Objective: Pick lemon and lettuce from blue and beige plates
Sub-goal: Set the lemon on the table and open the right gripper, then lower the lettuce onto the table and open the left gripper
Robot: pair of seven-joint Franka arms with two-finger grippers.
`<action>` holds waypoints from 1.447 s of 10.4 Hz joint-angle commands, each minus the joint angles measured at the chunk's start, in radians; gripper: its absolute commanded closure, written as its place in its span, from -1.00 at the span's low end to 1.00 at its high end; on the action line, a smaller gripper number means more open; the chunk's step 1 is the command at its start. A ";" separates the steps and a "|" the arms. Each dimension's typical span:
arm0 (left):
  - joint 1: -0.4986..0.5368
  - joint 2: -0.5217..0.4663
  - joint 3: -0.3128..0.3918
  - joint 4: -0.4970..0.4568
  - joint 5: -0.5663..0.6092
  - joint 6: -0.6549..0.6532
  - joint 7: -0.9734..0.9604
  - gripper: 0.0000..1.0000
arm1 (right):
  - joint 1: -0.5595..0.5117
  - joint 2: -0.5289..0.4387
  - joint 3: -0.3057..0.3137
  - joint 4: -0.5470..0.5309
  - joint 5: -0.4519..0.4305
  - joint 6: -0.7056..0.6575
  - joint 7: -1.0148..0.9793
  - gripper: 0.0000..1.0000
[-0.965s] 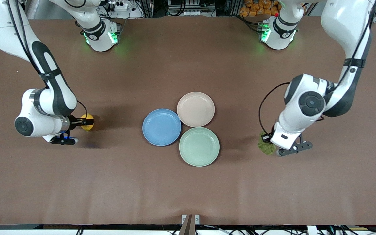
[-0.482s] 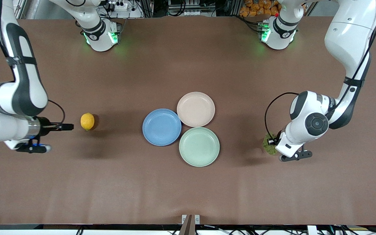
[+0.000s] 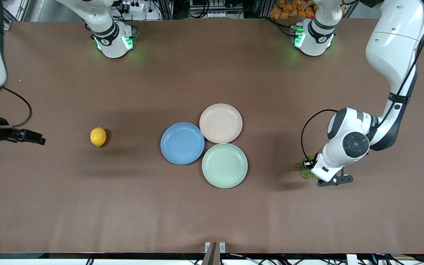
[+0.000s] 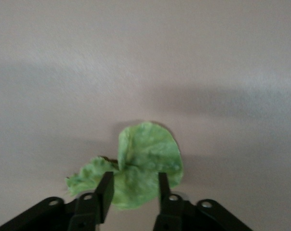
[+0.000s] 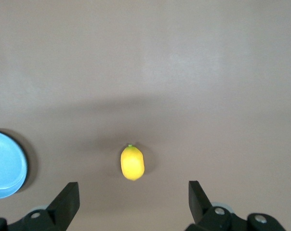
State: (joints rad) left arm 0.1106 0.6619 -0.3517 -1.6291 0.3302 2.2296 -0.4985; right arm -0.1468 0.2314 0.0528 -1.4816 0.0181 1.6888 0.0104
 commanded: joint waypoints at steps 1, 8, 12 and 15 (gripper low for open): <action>0.006 -0.030 -0.003 0.052 0.024 -0.017 0.028 -1.00 | 0.024 -0.096 0.005 -0.010 -0.003 -0.028 0.020 -1.00; 0.017 -0.272 -0.030 0.054 -0.041 -0.192 0.031 -1.00 | 0.053 -0.099 0.024 0.098 -0.040 -0.200 0.013 -1.00; 0.017 -0.424 -0.033 0.133 -0.150 -0.408 0.032 -1.00 | 0.085 -0.099 0.039 0.115 -0.038 -0.274 0.010 -1.00; 0.040 -0.524 -0.021 0.166 -0.226 -0.531 0.044 -1.00 | 0.107 -0.103 0.027 0.115 -0.041 -0.316 0.007 -1.00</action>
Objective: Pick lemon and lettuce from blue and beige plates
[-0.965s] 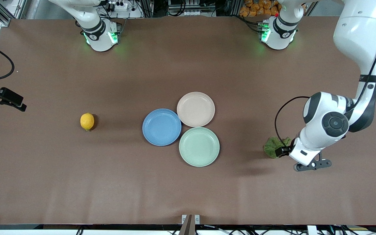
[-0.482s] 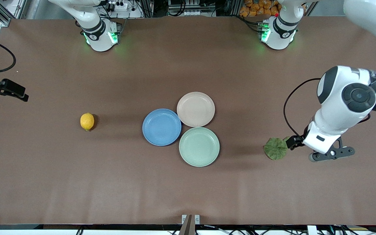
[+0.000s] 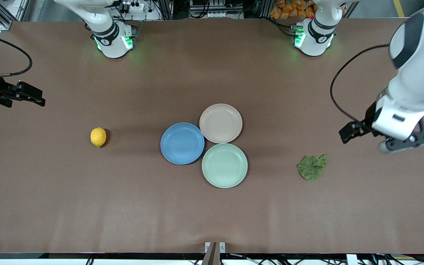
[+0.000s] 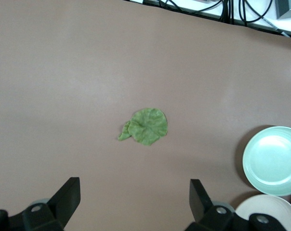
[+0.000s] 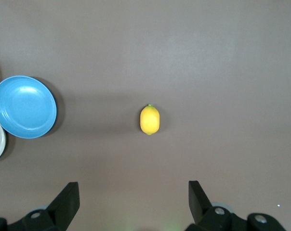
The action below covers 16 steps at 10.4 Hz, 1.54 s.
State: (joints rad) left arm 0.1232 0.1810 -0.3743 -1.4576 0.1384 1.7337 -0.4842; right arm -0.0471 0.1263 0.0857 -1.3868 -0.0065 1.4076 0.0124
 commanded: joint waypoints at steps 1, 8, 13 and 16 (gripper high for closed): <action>0.030 -0.060 0.002 -0.006 -0.037 -0.046 0.047 -1.00 | 0.009 -0.002 -0.004 0.018 -0.017 -0.041 0.004 -1.00; -0.074 -0.118 0.195 -0.009 -0.100 -0.106 0.208 -1.00 | 0.004 -0.019 -0.014 0.012 -0.013 -0.052 0.004 -1.00; -0.073 -0.123 0.210 -0.006 -0.123 -0.154 0.243 -1.00 | 0.006 -0.024 -0.024 0.006 -0.013 -0.045 -0.026 -1.00; -0.073 -0.118 0.206 -0.007 -0.114 -0.154 0.245 -1.00 | 0.003 -0.024 -0.024 0.005 -0.013 -0.036 -0.026 -1.00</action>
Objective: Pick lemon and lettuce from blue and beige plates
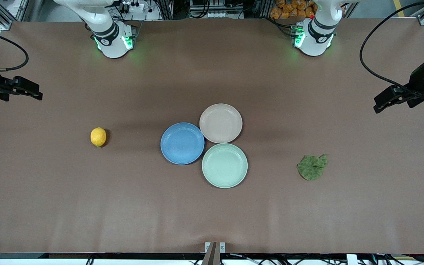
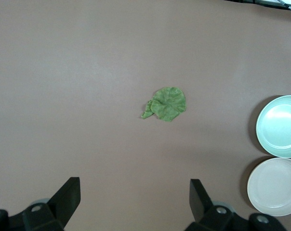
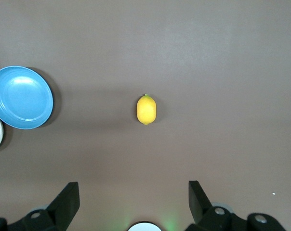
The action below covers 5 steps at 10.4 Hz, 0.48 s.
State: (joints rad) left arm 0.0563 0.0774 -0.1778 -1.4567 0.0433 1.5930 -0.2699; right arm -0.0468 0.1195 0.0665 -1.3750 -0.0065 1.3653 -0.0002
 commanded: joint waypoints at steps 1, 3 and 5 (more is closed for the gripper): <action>-0.007 -0.013 0.008 -0.008 -0.025 -0.013 0.031 -1.00 | 0.002 -0.017 -0.005 -0.009 -0.012 0.012 -0.014 -1.00; -0.009 -0.011 0.003 -0.008 -0.026 -0.013 0.031 -1.00 | 0.002 -0.017 -0.005 -0.009 -0.010 0.021 -0.014 -1.00; -0.007 -0.011 0.003 -0.008 -0.030 -0.031 0.031 -1.00 | 0.004 -0.017 -0.005 -0.010 -0.010 0.023 -0.014 -1.00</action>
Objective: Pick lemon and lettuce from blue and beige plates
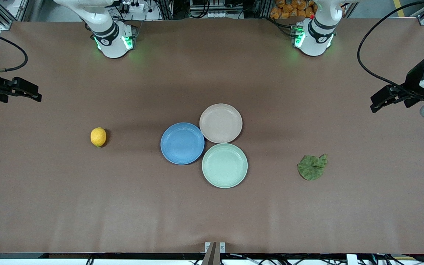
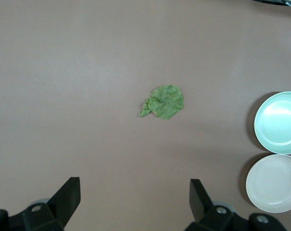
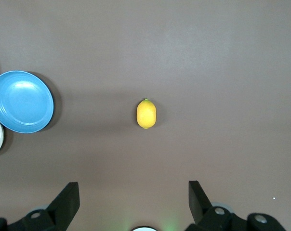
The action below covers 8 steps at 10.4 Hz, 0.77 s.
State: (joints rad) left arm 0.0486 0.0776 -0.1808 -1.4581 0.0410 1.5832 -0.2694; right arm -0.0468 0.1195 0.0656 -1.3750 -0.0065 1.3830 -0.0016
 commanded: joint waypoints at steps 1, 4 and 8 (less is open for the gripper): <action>0.001 -0.012 0.006 -0.007 -0.027 -0.034 0.030 -1.00 | 0.004 -0.017 -0.004 -0.012 -0.010 0.019 -0.012 -1.00; -0.001 -0.012 0.006 -0.008 -0.027 -0.035 0.030 -1.00 | 0.004 -0.020 -0.004 -0.024 -0.010 0.040 -0.012 -1.00; 0.002 -0.013 0.006 -0.007 -0.024 -0.048 0.030 -1.00 | 0.004 -0.021 -0.004 -0.027 -0.010 0.060 -0.012 -1.00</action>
State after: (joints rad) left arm 0.0487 0.0776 -0.1808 -1.4599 0.0408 1.5487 -0.2694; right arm -0.0468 0.1195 0.0656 -1.3804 -0.0065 1.4323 -0.0026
